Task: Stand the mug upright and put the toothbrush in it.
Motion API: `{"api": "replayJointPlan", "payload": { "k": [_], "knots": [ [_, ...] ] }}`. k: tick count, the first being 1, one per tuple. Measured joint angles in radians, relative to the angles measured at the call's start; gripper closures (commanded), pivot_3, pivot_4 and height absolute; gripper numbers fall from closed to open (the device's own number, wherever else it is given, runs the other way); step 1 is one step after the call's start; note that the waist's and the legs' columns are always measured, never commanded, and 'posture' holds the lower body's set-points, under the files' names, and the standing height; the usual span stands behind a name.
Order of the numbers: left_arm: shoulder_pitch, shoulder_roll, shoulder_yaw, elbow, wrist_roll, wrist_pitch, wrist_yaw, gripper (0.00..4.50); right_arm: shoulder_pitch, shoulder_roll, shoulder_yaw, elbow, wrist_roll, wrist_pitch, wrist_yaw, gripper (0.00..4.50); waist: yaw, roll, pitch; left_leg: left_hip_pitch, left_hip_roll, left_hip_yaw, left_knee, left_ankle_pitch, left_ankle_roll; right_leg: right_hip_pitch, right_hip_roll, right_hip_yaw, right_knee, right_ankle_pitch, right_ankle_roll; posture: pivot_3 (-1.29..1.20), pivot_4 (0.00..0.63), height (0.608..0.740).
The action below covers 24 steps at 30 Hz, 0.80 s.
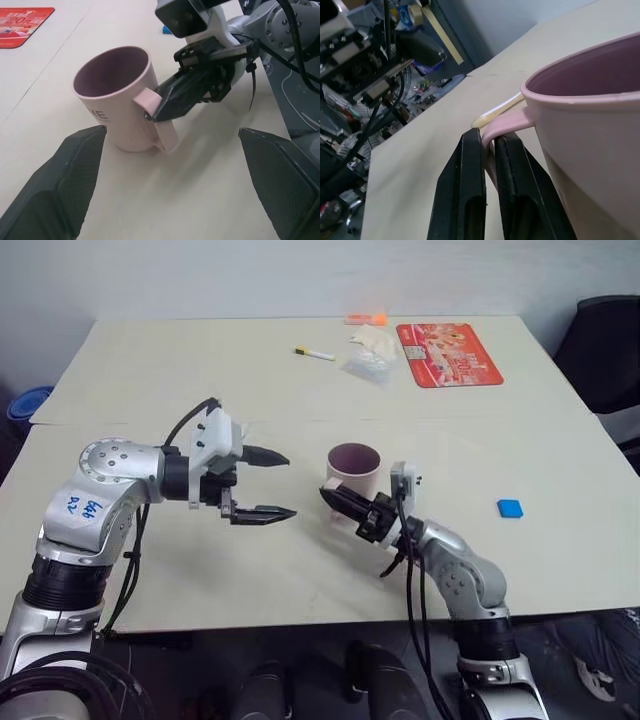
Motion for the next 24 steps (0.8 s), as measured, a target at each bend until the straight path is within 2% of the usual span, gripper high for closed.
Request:
{"api": "replayJointPlan", "payload": {
  "k": [7,9,10,13,16,19,21,24],
  "knots": [
    [-0.002,0.001,0.0,-0.001,-0.001,0.019,-0.008,0.0,0.058,-0.088,0.096,-0.026,-0.066,-0.009,0.018,2.24,-0.001,0.0,0.0,-0.001,0.0,0.0,0.0,0.0,0.0,0.0,0.0,0.0,0.0,0.0,0.0,0.0,0.15,0.74],
    [-0.001,0.001,0.0,-0.007,-0.004,0.026,-0.01,0.0,0.059,-0.129,0.105,-0.082,-0.087,-0.005,0.006,1.48,0.002,0.0,0.0,0.0,0.0,0.0,0.0,0.0,0.0,0.0,0.0,0.0,0.0,0.0,0.0,0.0,0.15,0.74],
    [0.0,0.001,0.0,-0.008,-0.006,0.028,-0.01,0.0,0.059,-0.145,0.104,-0.102,-0.093,-0.002,0.0,1.31,0.004,0.0,0.0,0.0,0.0,0.0,0.0,0.0,0.0,0.0,0.0,0.0,0.0,0.0,0.0,0.0,0.15,0.74],
    [0.02,0.001,0.007,-0.02,-0.023,0.049,-0.003,0.0,0.088,-0.235,0.1,-0.197,-0.1,0.048,-0.017,1.31,0.013,0.0,0.0,-0.001,0.0,0.0,0.0,0.0,0.0,0.0,0.0,0.0,-0.001,0.0,0.0,0.0,0.15,0.74],
    [0.061,0.026,0.052,-0.046,-0.044,0.095,0.025,0.0,0.178,-0.388,0.065,-0.327,-0.082,0.118,-0.006,1.31,0.018,0.0,0.0,-0.001,0.0,0.0,0.0,-0.001,0.0,0.0,0.0,0.0,-0.002,0.0,0.0,0.0,0.15,0.74],
    [0.076,0.075,0.114,-0.038,-0.042,0.144,0.072,0.0,0.224,-0.509,-0.046,-0.434,-0.005,0.201,0.015,0.82,0.021,0.0,0.0,0.0,0.0,0.0,0.001,-0.001,0.001,0.001,-0.001,-0.001,-0.001,0.0,0.0,0.0,0.15,0.74],
    [0.054,0.104,0.13,0.015,-0.004,0.197,0.153,0.0,0.212,-0.603,-0.163,-0.516,0.107,0.276,0.034,0.14,0.021,0.0,0.0,0.003,-0.001,0.0,0.001,-0.001,0.002,0.002,-0.001,0.0,-0.003,0.0,0.0,0.0,0.15,0.74],
    [-0.022,0.122,0.118,0.205,0.09,0.267,0.287,0.0,0.132,-0.705,-0.291,-0.565,0.227,0.335,0.047,0.06,0.021,-0.002,0.001,0.006,0.0,-0.001,-0.001,-0.004,0.005,0.003,0.0,0.0,-0.003,-0.001,-0.002,0.0,0.15,0.74]
  ]
}}
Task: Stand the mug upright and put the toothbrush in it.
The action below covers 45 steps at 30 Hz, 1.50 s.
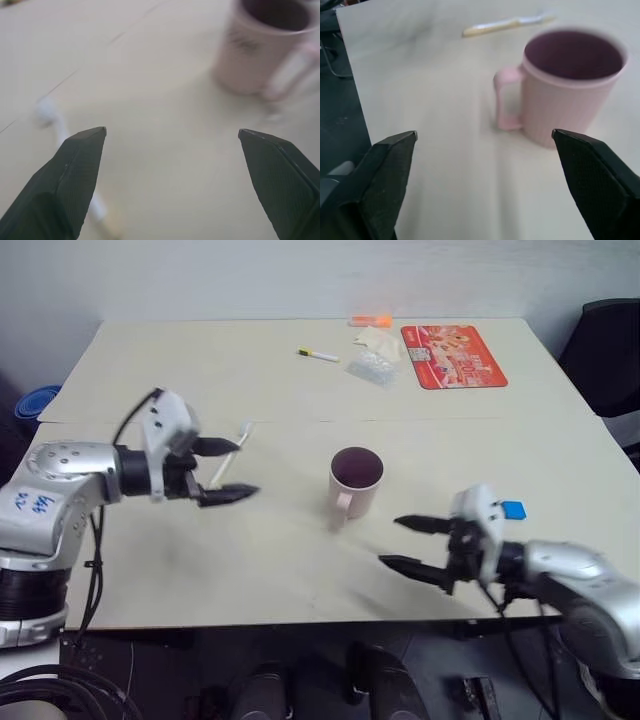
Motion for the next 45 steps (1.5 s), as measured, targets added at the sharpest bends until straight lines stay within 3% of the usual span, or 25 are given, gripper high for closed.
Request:
{"api": "replayJointPlan", "payload": {
  "k": [4,12,21,24,37,41,45],
  "knots": [
    [-0.165,-0.044,-0.073,0.295,0.147,-0.008,0.134,0.0,-0.143,-0.041,-0.036,0.001,0.104,0.033,-0.014,0.06,0.01,-0.001,0.0,-0.001,0.0,0.0,0.0,0.002,-0.004,0.0,0.001,-0.003,0.003,0.0,0.0,0.0,0.15,0.74],
    [-0.428,-0.256,-0.179,0.807,0.291,-0.206,0.157,0.0,-0.243,-0.042,0.037,0.019,0.149,0.046,-0.059,0.06,0.028,-0.009,-0.001,-0.009,-0.002,0.012,0.002,0.0,0.0,-0.004,0.0,-0.008,-0.003,0.003,0.005,0.0,0.15,0.74],
    [-0.547,-0.39,-0.215,1.093,0.395,-0.394,0.177,0.0,-0.239,-0.027,0.105,0.02,0.109,0.005,-0.109,0.06,0.019,-0.009,-0.001,-0.007,-0.002,0.016,0.003,0.0,0.0,-0.004,0.0,-0.007,-0.003,0.004,0.006,0.0,0.15,0.74],
    [-0.568,-0.414,-0.214,1.159,0.42,-0.435,0.204,0.6,-0.238,-0.026,0.108,0.019,0.103,-0.006,-0.116,0.0,0.019,-0.009,-0.001,-0.006,-0.001,0.017,0.003,0.0,0.0,-0.004,0.0,-0.005,-0.001,0.004,0.006,0.0,0.15,0.74],
    [-0.583,-0.439,-0.181,1.229,0.434,-0.475,0.281,4.2,-0.202,-0.055,0.07,-0.002,0.104,-0.01,-0.126,0.0,0.016,-0.011,-0.002,0.001,0.0,0.014,0.002,0.0,0.001,-0.003,-0.002,-0.001,0.002,0.005,0.005,0.0,0.15,0.74],
    [-0.583,-0.437,-0.148,1.238,0.434,-0.506,0.334,4.3,-0.183,-0.056,0.052,0.012,0.129,0.03,-0.165,0.0,0.016,-0.011,-0.002,0.001,0.0,0.014,0.001,0.0,0.001,-0.003,-0.002,-0.001,0.002,0.005,0.005,0.0,0.15,0.74],
    [-0.595,-0.455,0.002,1.211,0.324,-0.557,0.365,4.3,-0.134,-0.064,0.019,0.017,0.114,0.037,-0.214,0.0,0.022,-0.011,-0.002,-0.009,-0.002,0.014,0.003,0.0,0.001,-0.01,-0.004,-0.002,0.003,0.005,0.005,0.0,0.15,0.74]
  ]
}}
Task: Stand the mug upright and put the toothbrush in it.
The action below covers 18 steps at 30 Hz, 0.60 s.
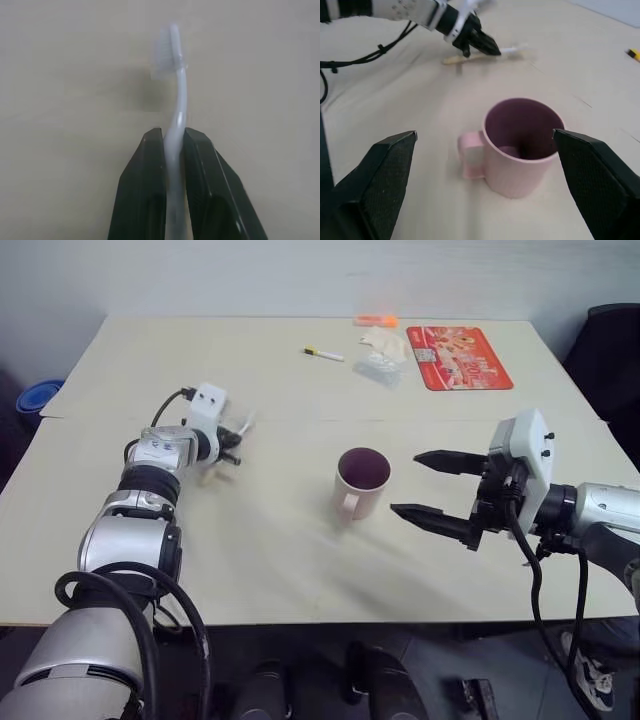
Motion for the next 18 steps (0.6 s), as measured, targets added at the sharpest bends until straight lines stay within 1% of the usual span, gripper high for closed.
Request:
{"api": "replayJointPlan", "payload": {
  "k": [2,4,6,8,11,12,14,16,17,18],
  "knots": [
    [-0.02,-0.034,0.085,-0.06,-0.085,-0.007,-0.034,4.3,0.03,0.0,-0.022,-0.001,-0.001,0.004,-0.028,0.0,0.008,-0.001,0.0,-0.004,-0.002,0.005,0.001,0.0,0.001,-0.003,-0.001,-0.002,0.0,0.0,0.001,0.0,0.15,0.74],
    [-0.031,-0.076,0.138,-0.172,-0.167,0.013,-0.091,4.3,0.055,0.0,-0.055,-0.001,0.001,0.017,-0.057,0.0,0.012,-0.001,0.001,-0.006,-0.002,0.007,0.001,0.0,0.001,-0.003,-0.001,-0.001,-0.001,0.001,0.002,0.0,0.15,0.74],
    [-0.031,-0.151,0.162,-0.338,-0.254,0.059,-0.139,4.3,0.096,0.0,-0.099,-0.004,0.007,0.028,-0.082,0.0,0.016,-0.001,0.001,-0.005,-0.002,0.007,0.001,0.0,0.002,-0.003,-0.001,-0.001,-0.003,0.002,0.003,0.0,0.15,0.74],
    [-0.02,-0.247,0.17,-0.507,-0.333,0.098,-0.157,4.3,0.143,0.0,-0.132,-0.007,0.016,0.046,-0.102,0.0,0.021,-0.001,0.001,-0.005,-0.002,0.008,0.001,0.0,0.002,-0.002,-0.001,0.0,-0.004,0.002,0.003,0.0,0.15,0.74],
    [-0.005,-0.358,0.142,-0.67,-0.404,0.165,-0.156,4.3,0.165,0.0,-0.161,-0.017,0.027,0.065,-0.134,0.0,0.017,-0.001,0.0,-0.002,-0.003,0.01,0.001,0.0,0.002,-0.001,0.001,0.004,-0.003,0.003,0.004,0.0,0.15,0.74],
    [0.013,-0.389,0.125,-0.707,-0.415,0.179,-0.155,4.3,0.174,0.0,-0.171,-0.018,0.033,0.07,-0.147,0.0,0.011,-0.001,0.0,0.003,-0.002,0.01,0.0,0.0,0.002,0.004,0.003,0.005,-0.005,0.003,0.004,0.0,0.15,0.74],
    [0.063,-0.438,0.084,-0.757,-0.415,0.188,-0.149,4.3,0.183,0.0,-0.192,-0.022,0.039,0.081,-0.171,0.0,-0.003,-0.001,0.001,0.005,0.001,0.007,-0.002,0.0,0.001,0.011,0.005,0.006,-0.013,0.004,0.003,0.0,0.15,0.74],
    [0.108,-0.465,0.043,-0.768,-0.41,0.194,-0.142,4.3,0.191,0.0,-0.198,-0.033,0.044,0.084,-0.192,0.0,-0.008,-0.001,0.001,0.008,0.002,0.005,-0.003,0.0,0.001,0.011,0.007,0.01,-0.013,0.005,0.001,0.0,0.15,0.74],
    [0.125,-0.468,0.031,-0.77,-0.407,0.196,-0.136,4.3,0.194,0.0,-0.198,-0.037,0.047,0.087,-0.199,0.0,-0.01,-0.001,0.001,0.012,0.002,0.005,-0.004,0.0,0.001,0.011,0.008,0.011,-0.013,0.005,0.001,0.0,0.15,0.74],
    [0.146,-0.467,0.02,-0.778,-0.401,0.196,-0.131,4.3,0.197,0.0,-0.199,-0.04,0.051,0.09,-0.212,0.0,-0.012,-0.001,0.001,0.013,0.002,0.006,-0.004,0.0,0.001,0.011,0.008,0.013,-0.012,0.005,0.001,0.0,0.15,0.74]
  ]
}}
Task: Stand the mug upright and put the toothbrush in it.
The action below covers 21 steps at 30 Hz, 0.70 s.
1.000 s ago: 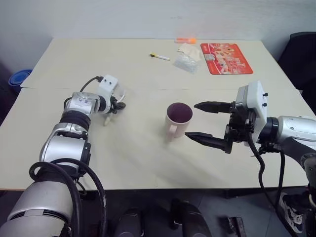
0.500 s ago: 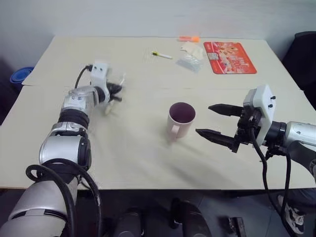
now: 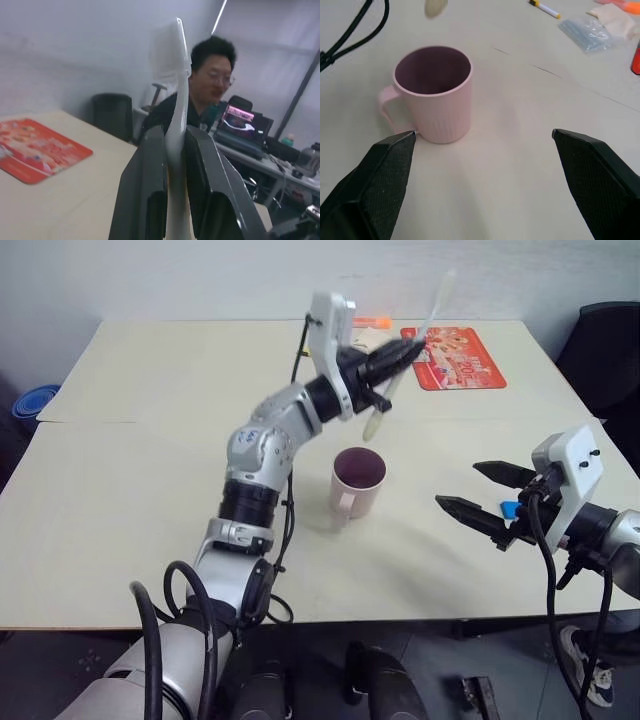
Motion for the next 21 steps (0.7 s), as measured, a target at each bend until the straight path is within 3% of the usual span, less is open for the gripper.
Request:
{"api": "replayJointPlan", "payload": {
  "k": [11,13,21],
  "knots": [
    [0.177,0.018,-0.045,-0.164,0.0,0.041,-0.001,4.3,0.012,0.003,-0.023,-0.016,0.02,0.015,-0.081,0.0,0.015,0.0,0.0,-0.003,-0.001,0.0,0.002,-0.002,0.004,0.0,-0.001,0.001,-0.001,0.003,0.004,0.0,0.15,0.74],
    [0.207,0.014,-0.048,-0.182,-0.004,0.04,0.003,3.51,-0.005,0.003,-0.018,-0.013,0.032,0.015,-0.088,0.0,0.013,0.0,0.0,-0.004,-0.002,0.001,0.002,-0.002,0.005,0.0,-0.001,0.001,-0.002,0.003,0.005,0.0,0.15,0.74],
    [0.275,0.004,-0.038,-0.259,-0.018,0.024,0.024,1.31,-0.053,0.003,0.013,0.021,0.039,0.015,-0.083,0.0,0.013,0.0,0.0,-0.004,-0.002,0.001,0.002,-0.003,0.006,0.0,-0.001,0.003,-0.002,0.004,0.005,0.0,0.15,0.74]
  ]
}}
